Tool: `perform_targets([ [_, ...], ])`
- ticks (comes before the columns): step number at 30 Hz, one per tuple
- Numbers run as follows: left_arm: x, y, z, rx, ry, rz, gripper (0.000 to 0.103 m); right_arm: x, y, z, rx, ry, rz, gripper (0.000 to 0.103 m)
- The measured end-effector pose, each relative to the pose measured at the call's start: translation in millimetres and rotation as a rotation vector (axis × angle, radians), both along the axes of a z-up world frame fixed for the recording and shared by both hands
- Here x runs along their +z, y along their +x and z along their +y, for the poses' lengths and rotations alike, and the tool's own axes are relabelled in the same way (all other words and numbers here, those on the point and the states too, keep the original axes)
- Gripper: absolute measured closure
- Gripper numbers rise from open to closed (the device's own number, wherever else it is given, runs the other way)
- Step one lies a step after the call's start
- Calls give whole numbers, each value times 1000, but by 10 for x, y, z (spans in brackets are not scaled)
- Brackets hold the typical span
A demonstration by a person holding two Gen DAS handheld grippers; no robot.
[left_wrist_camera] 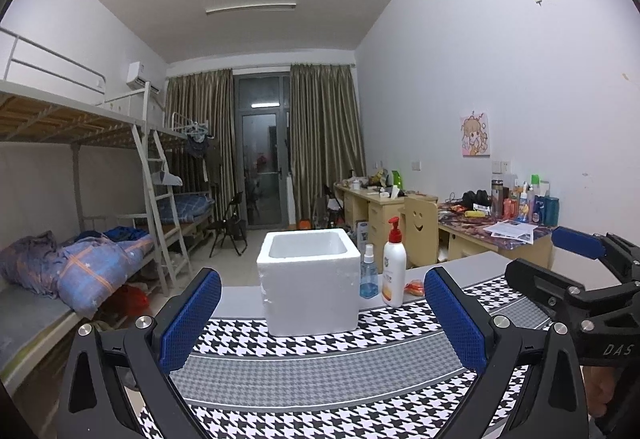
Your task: Organize soft objects
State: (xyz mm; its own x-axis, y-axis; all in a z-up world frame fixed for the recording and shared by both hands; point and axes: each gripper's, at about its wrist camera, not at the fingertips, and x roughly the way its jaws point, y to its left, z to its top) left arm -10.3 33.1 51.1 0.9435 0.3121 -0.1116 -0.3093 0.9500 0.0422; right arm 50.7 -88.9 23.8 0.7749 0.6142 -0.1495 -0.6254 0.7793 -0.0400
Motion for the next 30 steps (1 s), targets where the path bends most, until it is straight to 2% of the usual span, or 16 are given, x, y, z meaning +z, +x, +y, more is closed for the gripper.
perform_targets([
  [6, -139, -78, -2, -3, -11, -10, 1, -123, -132, -63, -32, 25, -37, 3],
  [12, -250, -109, -21, 22, 14, -10, 1, -267, -129, -79, -33, 31, -12, 3],
  [20, -416, -115, 13, 56, 1, 1, 1, -405, -124, -76, -68, 22, -13, 3],
  [30, -555, -100, -45, 28, -13, 28, 1, -563, -84, -91, -74, 9, 8, 3],
])
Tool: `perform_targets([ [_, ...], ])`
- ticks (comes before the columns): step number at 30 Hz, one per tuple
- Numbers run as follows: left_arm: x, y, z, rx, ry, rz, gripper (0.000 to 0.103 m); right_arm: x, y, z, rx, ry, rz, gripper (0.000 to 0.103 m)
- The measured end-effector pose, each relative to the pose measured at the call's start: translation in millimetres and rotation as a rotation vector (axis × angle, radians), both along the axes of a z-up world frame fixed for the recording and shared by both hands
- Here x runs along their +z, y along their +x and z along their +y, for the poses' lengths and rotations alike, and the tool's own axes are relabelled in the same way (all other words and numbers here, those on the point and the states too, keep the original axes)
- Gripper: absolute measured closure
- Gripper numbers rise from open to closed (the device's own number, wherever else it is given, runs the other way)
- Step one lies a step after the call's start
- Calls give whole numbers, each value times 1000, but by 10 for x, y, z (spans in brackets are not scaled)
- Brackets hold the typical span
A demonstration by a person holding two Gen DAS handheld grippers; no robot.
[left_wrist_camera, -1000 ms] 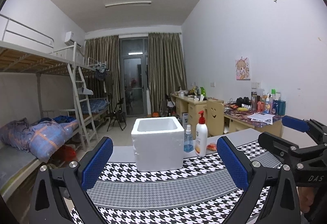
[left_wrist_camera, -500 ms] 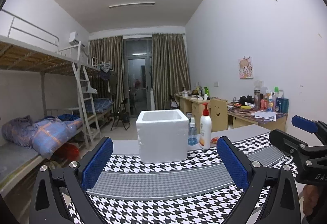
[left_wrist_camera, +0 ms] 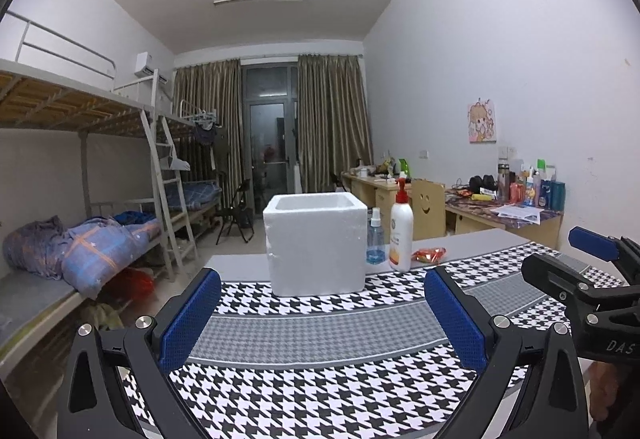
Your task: Organize soft objects
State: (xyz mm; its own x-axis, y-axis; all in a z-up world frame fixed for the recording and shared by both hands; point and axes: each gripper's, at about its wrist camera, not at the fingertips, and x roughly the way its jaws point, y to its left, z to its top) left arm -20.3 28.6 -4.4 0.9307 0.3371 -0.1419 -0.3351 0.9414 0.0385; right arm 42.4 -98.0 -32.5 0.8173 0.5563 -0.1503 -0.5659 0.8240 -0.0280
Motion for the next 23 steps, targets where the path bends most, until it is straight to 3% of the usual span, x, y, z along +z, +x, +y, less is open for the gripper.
perform_targets([
  [23, -87, 25, -2, -12, -11, 27, 1, -115, 25, -3, 1, -19, 33, 3],
])
